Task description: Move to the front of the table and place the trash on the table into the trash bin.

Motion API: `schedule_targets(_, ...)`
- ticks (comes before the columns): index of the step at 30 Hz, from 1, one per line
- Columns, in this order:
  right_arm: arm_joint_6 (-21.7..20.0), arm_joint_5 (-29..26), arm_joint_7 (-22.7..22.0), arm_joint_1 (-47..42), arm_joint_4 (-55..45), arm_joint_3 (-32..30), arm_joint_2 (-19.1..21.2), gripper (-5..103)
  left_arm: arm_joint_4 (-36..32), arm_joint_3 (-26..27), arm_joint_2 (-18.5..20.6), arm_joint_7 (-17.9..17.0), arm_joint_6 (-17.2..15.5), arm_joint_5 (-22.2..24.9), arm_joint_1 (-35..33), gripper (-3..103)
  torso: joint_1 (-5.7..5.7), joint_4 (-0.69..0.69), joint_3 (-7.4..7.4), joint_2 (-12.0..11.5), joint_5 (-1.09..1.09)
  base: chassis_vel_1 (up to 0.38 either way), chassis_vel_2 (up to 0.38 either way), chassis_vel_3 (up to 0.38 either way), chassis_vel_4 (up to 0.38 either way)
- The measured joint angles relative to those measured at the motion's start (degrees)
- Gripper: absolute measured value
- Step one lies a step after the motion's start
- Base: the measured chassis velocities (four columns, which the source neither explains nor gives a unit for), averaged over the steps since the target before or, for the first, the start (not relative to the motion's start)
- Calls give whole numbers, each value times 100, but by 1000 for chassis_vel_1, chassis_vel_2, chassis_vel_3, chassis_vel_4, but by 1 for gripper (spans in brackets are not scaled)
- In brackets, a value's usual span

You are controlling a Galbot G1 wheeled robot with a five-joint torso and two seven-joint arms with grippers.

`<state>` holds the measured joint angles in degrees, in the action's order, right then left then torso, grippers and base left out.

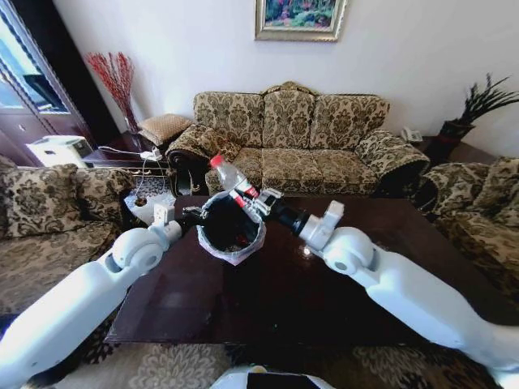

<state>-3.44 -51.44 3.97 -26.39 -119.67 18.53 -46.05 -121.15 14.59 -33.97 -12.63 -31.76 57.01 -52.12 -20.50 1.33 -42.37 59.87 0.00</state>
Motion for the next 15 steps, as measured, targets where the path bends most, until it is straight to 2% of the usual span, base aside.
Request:
schedule_targets(10, 93, 384, -12, 291, 458, 378, -501, 16, -36, 15, -66, -3, 0, 5, -18, 0, 0, -1, 0, 0, 0, 0, 0, 0, 0)
schedule_targets(15, 159, 560, -25, 482, 765, 564, -771, 24, -80, 65, -105, 2, 0, 13, -56, 0, 0, -1, 0, 0, 0, 0, 0, 0, 0)
